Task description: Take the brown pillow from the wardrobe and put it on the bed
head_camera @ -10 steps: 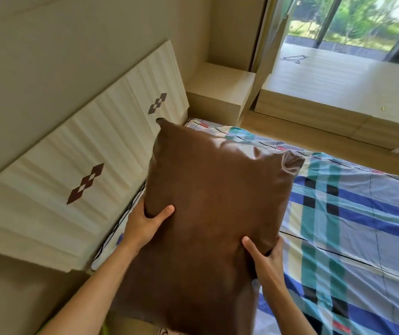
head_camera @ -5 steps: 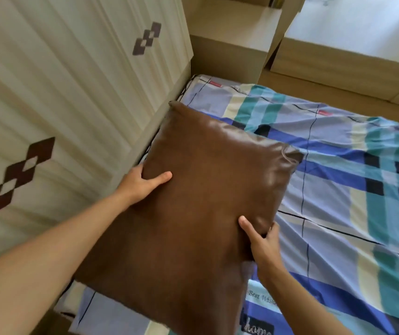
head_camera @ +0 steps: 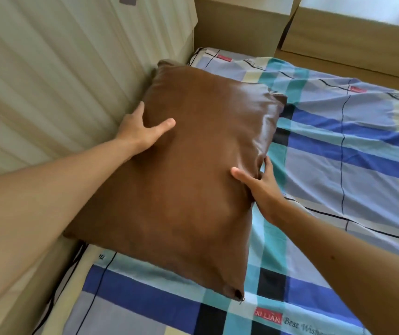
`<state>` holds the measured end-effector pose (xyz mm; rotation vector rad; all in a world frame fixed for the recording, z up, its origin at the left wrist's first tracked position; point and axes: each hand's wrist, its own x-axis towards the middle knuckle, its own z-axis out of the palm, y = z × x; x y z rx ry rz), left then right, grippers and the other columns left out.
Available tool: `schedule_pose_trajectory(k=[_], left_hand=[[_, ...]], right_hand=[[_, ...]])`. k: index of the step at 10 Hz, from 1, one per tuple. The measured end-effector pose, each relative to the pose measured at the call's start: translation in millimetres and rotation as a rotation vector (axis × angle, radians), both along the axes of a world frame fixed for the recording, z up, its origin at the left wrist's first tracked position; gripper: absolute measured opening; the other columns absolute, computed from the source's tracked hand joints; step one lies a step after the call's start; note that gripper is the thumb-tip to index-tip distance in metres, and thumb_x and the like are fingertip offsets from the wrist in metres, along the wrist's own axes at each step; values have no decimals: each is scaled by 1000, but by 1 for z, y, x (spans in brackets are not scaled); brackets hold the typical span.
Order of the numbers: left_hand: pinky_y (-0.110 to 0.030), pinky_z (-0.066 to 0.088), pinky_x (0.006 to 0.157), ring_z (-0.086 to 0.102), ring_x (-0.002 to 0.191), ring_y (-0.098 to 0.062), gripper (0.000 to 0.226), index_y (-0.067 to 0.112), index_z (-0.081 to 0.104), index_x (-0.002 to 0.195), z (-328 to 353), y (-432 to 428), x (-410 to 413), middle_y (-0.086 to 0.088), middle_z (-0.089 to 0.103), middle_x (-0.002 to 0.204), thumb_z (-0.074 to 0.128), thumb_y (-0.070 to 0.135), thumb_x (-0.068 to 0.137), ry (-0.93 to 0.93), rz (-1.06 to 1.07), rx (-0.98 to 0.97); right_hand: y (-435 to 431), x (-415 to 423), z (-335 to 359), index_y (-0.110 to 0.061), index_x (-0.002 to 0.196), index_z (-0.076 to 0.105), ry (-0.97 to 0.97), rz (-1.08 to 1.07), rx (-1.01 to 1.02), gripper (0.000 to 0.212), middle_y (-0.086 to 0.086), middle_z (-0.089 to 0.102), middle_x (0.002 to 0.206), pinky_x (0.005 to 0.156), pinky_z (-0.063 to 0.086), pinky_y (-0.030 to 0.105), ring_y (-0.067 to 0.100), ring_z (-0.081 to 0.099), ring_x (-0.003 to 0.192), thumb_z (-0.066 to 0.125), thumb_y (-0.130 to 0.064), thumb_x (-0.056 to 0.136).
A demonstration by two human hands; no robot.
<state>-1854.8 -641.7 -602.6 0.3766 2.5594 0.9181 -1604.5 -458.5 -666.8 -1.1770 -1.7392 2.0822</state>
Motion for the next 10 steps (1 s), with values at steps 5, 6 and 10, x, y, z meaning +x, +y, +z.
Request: schedule_pose_trajectory(k=[5,6,10], left_hand=[[-74,4,117,-7,158,-39,123,43,-4,161,-50,-10,48,-8,-7,174,24,105,59,224,-189,-447],[-73,2,118,-9,158,-38,123,43,-6,161,-46,-8,53,-8,-10,174,26,105,60,211,-199,-473],[-46,36,114,42,144,-32,93,25,23,163,38,-20,135,-13,40,159,68,56,88,161,-176,-105]], right_hand=[[-19,-15,-4,-36,168,9,-296,341,941,81,-2,0,178,128,10,61,21,-1,163,52,-55,102],[-13,-13,-1,-38,167,7,-376,416,885,78,-5,-3,178,129,10,58,19,-3,163,44,-61,103],[-8,6,95,-14,166,22,-437,511,768,89,10,30,171,125,30,42,27,32,156,70,-38,95]])
